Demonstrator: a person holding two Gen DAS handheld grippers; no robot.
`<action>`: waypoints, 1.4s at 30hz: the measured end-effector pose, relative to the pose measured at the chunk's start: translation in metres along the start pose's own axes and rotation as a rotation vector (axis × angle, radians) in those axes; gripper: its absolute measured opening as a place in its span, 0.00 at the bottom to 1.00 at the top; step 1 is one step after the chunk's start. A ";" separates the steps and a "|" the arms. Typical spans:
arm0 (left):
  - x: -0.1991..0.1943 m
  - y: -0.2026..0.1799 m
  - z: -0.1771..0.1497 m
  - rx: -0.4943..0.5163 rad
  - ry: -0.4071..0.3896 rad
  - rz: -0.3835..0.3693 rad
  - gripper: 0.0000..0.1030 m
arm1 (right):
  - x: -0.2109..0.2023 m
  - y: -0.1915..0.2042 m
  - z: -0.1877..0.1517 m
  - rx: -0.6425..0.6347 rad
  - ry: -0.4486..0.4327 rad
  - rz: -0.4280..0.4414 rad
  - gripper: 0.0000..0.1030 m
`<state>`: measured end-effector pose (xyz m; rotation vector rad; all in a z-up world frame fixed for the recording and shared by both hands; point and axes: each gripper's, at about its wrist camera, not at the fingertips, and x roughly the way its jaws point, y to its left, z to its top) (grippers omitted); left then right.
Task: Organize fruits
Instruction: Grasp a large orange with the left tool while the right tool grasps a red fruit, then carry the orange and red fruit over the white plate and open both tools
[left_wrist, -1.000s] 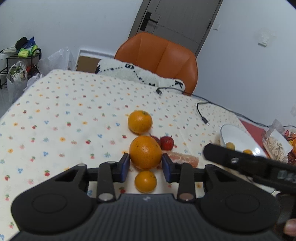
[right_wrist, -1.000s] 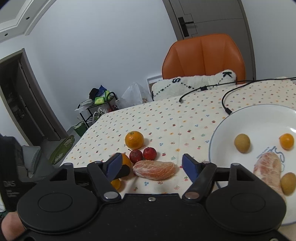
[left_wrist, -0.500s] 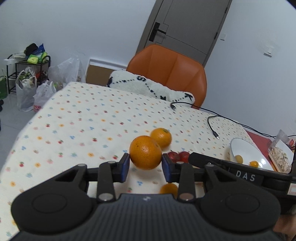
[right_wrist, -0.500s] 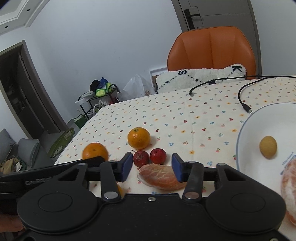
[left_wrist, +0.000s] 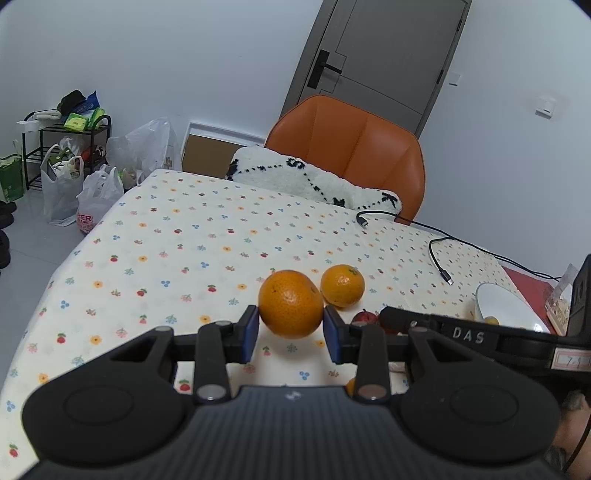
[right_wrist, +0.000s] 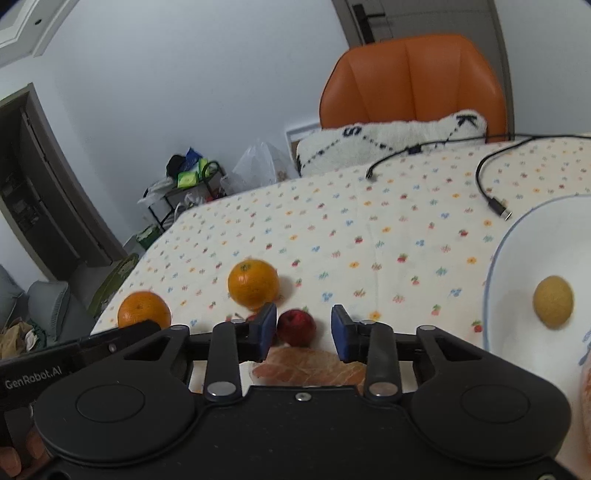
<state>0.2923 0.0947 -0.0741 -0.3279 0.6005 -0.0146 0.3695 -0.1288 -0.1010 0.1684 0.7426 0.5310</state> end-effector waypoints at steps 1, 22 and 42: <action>0.001 0.000 0.000 0.000 0.002 0.001 0.34 | 0.000 0.001 0.000 -0.008 0.001 -0.005 0.21; -0.016 -0.055 -0.004 0.052 -0.017 -0.022 0.34 | -0.080 -0.023 -0.003 0.039 -0.133 0.007 0.20; -0.024 -0.135 -0.027 0.120 -0.005 -0.128 0.34 | -0.152 -0.085 -0.026 0.111 -0.205 -0.092 0.20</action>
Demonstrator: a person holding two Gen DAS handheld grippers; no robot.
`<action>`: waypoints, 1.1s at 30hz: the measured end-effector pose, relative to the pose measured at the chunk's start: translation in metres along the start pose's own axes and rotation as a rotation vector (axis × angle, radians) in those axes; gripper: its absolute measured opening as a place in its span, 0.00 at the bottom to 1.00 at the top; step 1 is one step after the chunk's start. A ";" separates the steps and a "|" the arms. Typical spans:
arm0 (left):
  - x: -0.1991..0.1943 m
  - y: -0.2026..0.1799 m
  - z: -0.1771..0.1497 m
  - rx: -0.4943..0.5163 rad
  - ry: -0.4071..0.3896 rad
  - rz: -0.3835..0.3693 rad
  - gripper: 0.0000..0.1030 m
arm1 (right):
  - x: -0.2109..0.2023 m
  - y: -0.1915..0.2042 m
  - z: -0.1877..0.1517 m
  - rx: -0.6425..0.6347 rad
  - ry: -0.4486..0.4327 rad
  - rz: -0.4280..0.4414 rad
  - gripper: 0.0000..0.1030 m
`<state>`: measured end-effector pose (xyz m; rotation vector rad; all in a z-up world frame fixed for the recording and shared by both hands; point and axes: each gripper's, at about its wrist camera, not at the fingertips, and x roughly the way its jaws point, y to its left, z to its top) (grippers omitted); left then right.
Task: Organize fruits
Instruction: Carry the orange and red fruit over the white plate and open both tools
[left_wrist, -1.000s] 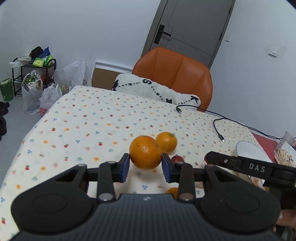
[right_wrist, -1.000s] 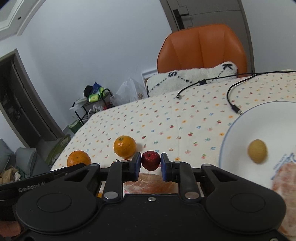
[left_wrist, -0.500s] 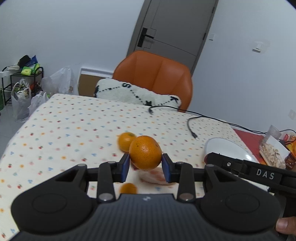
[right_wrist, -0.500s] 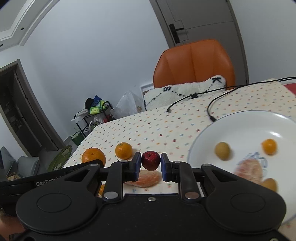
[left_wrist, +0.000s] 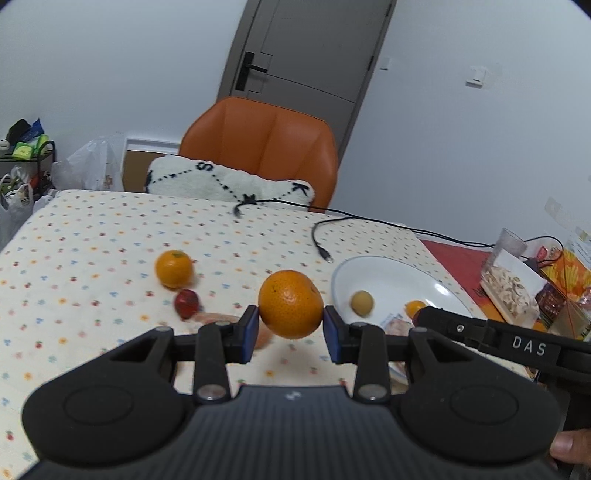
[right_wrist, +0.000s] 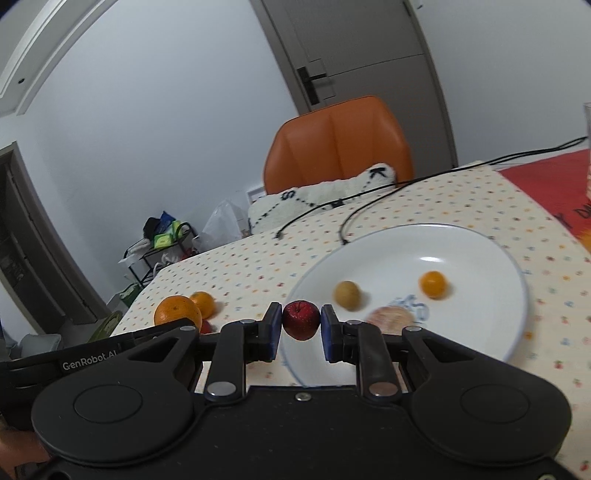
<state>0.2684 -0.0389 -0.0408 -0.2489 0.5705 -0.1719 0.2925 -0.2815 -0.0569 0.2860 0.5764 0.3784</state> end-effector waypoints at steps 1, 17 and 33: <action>0.001 -0.004 -0.001 0.002 0.002 -0.004 0.34 | -0.003 -0.004 0.000 0.001 -0.003 -0.006 0.20; 0.018 -0.046 -0.011 0.042 0.028 -0.045 0.34 | -0.029 -0.051 -0.006 0.046 -0.021 -0.074 0.20; 0.049 -0.067 -0.014 0.086 0.066 -0.067 0.34 | -0.022 -0.076 -0.010 0.084 -0.002 -0.124 0.26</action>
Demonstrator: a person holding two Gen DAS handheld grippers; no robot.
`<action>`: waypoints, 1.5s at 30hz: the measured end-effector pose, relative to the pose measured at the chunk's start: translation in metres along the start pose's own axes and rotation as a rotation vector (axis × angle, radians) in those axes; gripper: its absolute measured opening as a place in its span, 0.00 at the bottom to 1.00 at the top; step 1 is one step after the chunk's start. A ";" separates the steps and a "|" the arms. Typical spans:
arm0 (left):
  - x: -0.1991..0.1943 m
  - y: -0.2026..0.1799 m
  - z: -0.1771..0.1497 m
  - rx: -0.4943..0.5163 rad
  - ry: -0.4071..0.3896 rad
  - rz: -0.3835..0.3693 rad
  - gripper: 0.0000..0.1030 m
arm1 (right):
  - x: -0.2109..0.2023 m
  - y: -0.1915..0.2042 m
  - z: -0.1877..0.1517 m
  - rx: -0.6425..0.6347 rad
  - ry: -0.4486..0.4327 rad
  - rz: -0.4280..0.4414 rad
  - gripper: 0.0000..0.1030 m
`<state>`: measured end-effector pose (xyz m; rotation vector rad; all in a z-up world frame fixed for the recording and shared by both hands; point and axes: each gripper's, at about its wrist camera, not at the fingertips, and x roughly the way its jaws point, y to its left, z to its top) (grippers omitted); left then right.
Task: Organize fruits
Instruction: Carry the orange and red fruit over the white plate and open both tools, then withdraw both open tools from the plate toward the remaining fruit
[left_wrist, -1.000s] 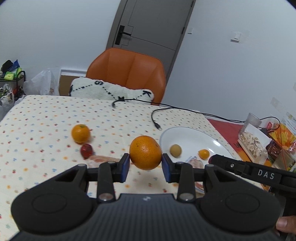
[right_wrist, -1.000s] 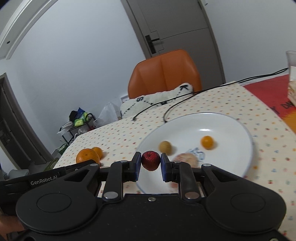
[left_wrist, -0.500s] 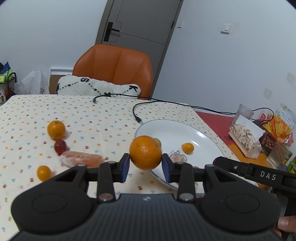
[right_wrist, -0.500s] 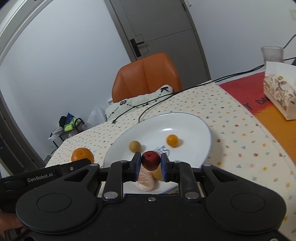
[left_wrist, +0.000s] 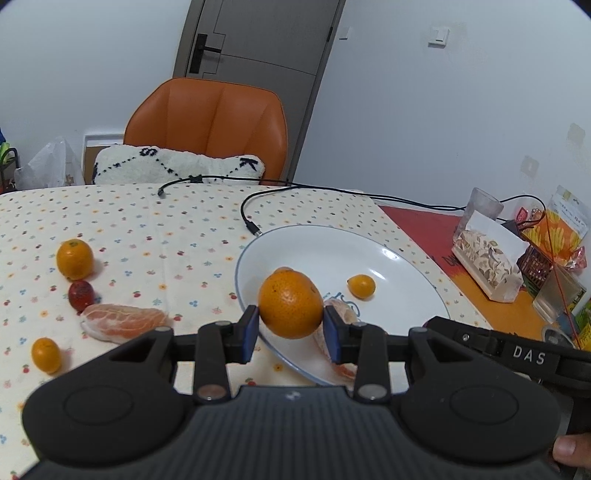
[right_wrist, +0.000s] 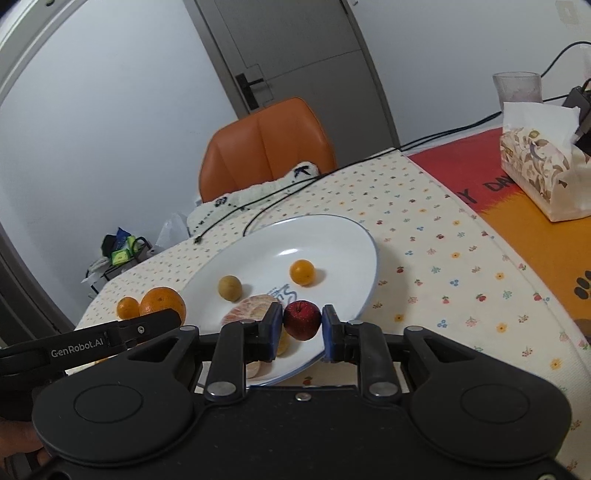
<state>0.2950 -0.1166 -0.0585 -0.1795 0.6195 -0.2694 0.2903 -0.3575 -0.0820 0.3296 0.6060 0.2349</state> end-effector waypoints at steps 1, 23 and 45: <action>0.002 0.001 0.000 -0.001 0.003 -0.001 0.34 | 0.000 0.001 0.001 -0.006 0.002 0.000 0.27; -0.033 0.011 0.008 0.025 -0.061 0.074 0.66 | -0.011 0.019 -0.002 -0.003 -0.016 0.049 0.32; -0.104 0.057 0.006 -0.023 -0.135 0.206 0.91 | -0.019 0.075 -0.006 -0.068 -0.061 0.156 0.94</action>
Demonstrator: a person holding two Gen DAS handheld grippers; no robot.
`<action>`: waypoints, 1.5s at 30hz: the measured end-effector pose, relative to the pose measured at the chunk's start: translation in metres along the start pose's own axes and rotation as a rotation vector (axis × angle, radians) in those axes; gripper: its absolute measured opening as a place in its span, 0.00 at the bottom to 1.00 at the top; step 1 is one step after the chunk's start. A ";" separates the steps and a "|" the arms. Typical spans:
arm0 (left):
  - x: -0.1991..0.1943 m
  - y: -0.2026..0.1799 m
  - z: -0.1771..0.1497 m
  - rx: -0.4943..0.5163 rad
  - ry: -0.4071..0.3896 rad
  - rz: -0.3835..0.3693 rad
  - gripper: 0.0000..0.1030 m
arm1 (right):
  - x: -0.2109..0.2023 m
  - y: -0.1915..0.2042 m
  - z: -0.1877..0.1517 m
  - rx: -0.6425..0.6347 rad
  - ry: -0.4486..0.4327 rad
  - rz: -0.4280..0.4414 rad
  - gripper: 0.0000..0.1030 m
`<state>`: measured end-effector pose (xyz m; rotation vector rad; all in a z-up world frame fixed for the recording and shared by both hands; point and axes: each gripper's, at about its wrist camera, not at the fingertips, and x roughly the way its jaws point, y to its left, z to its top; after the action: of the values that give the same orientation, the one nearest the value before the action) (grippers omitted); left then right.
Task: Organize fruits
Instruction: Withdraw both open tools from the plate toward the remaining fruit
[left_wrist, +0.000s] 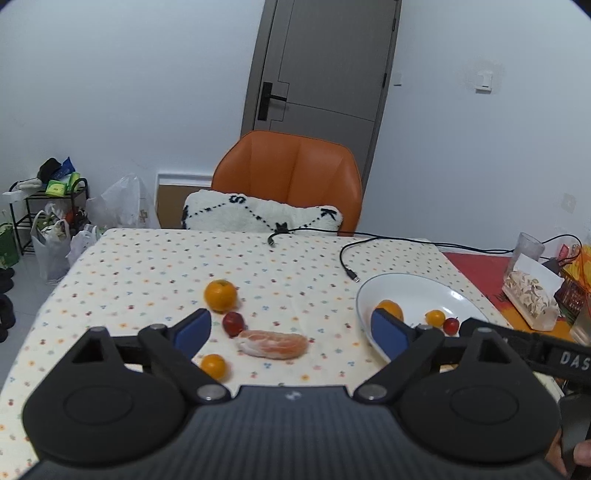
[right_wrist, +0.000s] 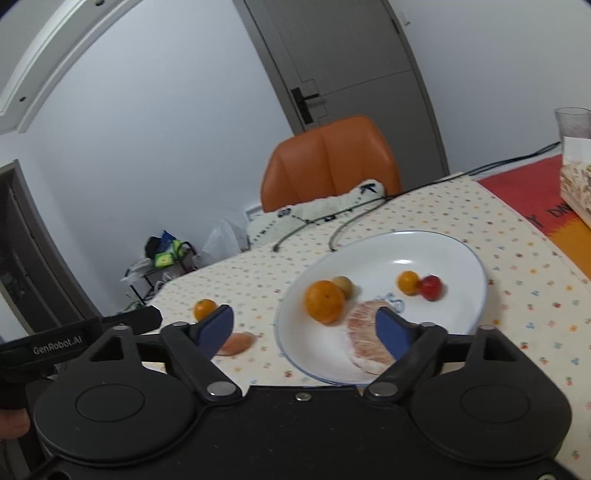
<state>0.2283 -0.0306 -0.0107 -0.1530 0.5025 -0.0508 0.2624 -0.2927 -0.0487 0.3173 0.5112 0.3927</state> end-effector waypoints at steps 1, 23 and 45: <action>-0.001 0.002 -0.001 0.001 0.003 -0.002 0.91 | 0.000 0.002 0.000 -0.001 -0.003 0.007 0.98; 0.000 0.047 -0.018 -0.035 0.034 0.022 0.91 | 0.023 0.037 -0.013 -0.014 0.026 0.042 1.00; 0.052 0.055 -0.043 -0.041 0.113 0.034 0.56 | 0.050 0.059 -0.027 -0.079 0.085 0.044 0.97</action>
<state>0.2540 0.0131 -0.0815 -0.1819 0.6190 -0.0162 0.2714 -0.2140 -0.0687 0.2364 0.5712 0.4693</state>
